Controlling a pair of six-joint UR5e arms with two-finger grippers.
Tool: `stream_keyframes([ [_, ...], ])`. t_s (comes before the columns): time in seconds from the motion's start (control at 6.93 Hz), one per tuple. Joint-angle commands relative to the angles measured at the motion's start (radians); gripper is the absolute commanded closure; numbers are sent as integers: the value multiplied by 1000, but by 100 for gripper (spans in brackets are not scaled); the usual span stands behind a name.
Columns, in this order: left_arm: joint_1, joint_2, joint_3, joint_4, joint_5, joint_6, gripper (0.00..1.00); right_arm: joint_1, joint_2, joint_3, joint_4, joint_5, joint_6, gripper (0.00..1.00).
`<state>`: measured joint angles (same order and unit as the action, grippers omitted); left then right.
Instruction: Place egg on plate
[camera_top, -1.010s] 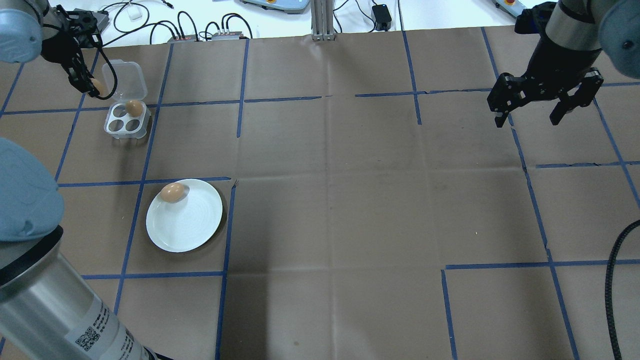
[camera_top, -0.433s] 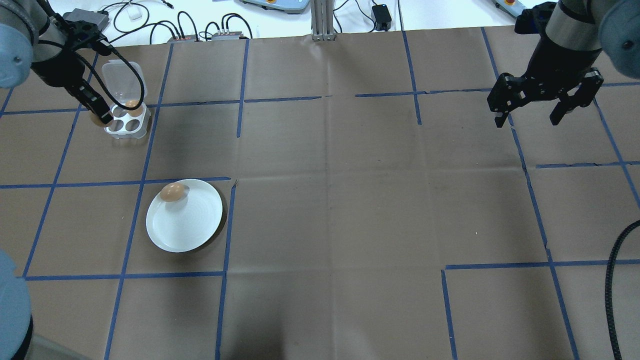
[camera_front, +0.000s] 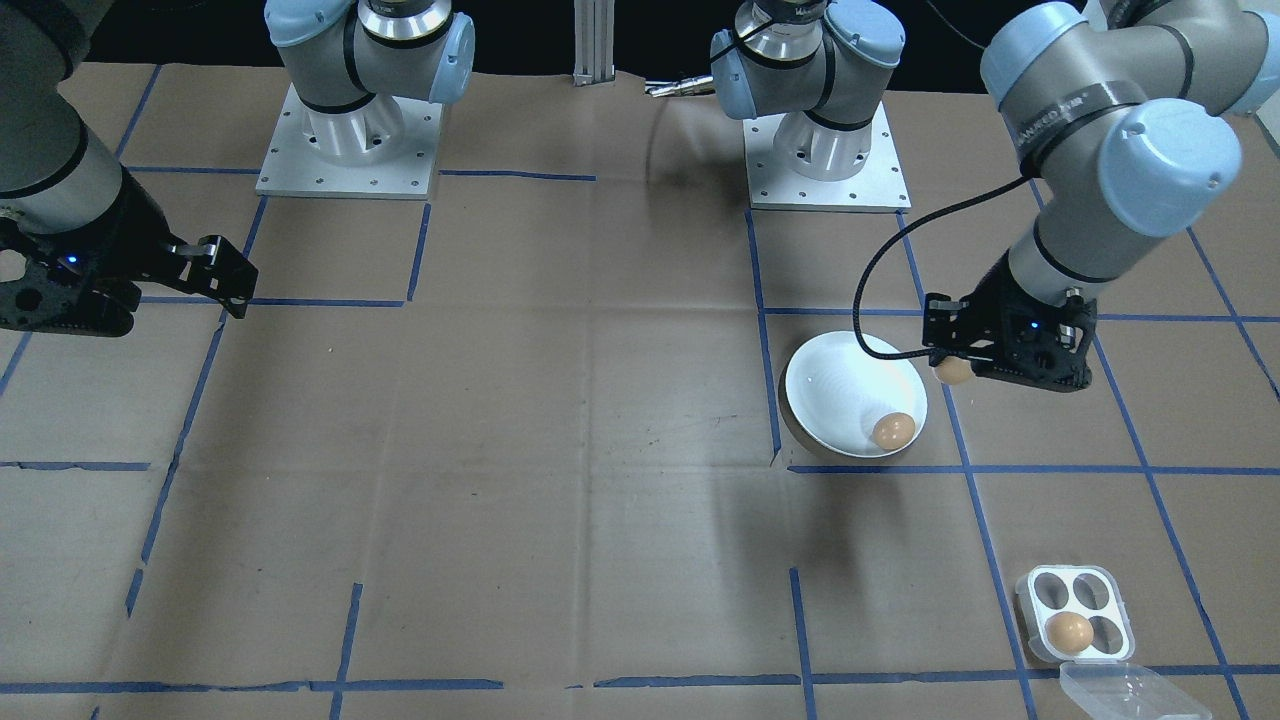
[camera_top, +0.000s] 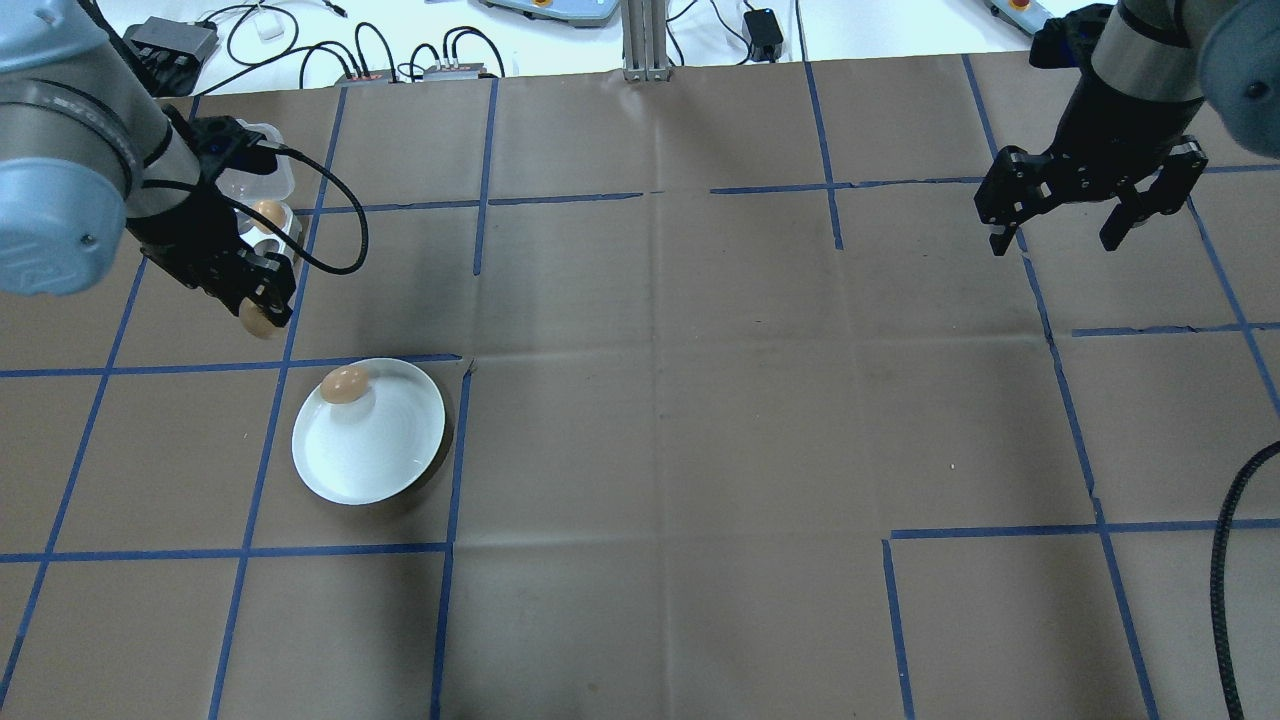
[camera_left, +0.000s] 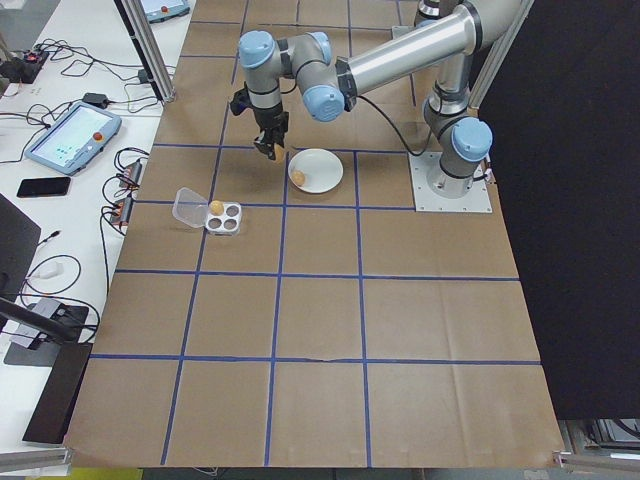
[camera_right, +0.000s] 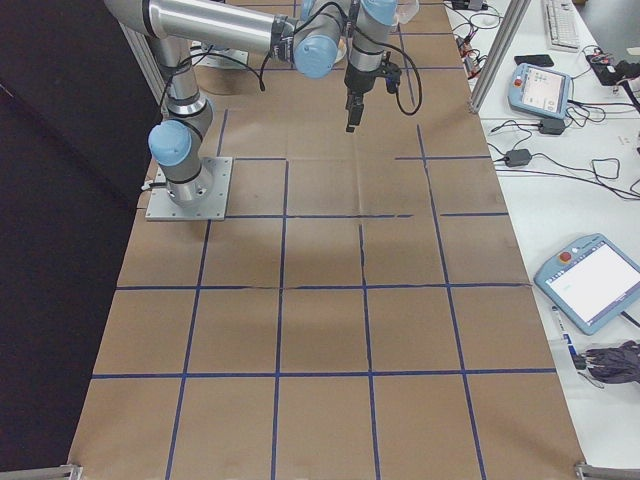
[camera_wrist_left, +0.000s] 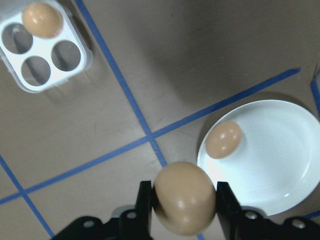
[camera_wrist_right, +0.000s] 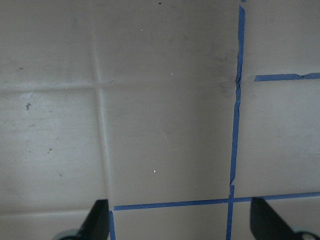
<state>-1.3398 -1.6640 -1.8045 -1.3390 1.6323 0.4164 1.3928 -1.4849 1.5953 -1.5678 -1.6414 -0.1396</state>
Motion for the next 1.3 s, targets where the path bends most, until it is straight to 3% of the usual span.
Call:
stream_keyframes([
  [0.0, -32, 14, -105, 44, -54, -241, 78, 0, 0, 0, 0, 0, 0, 0],
  [0.14, -30, 1, -163, 138, -60, -292, 77, 0, 0, 0, 0, 0, 0, 0],
  [0.43, -32, -60, -318, 446, -60, -338, 77, 0, 0, 0, 0, 0, 0, 0],
  [0.58, -32, -84, -347, 505, -60, -343, 75, 0, 0, 0, -1, 0, 0, 0],
  [0.72, -36, -88, -346, 508, -62, -344, 66, 0, 0, 0, 0, 0, 0, 0],
  [0.87, -36, -88, -346, 508, -62, -343, 24, 0, 0, 0, 0, 0, 0, 0],
  [1.01, -35, -83, -342, 508, -62, -341, 0, 0, 0, 0, 0, 0, 0, 0],
  [1.15, -35, -67, -317, 498, -58, -340, 0, 0, 0, 0, 0, 0, 0, 0],
])
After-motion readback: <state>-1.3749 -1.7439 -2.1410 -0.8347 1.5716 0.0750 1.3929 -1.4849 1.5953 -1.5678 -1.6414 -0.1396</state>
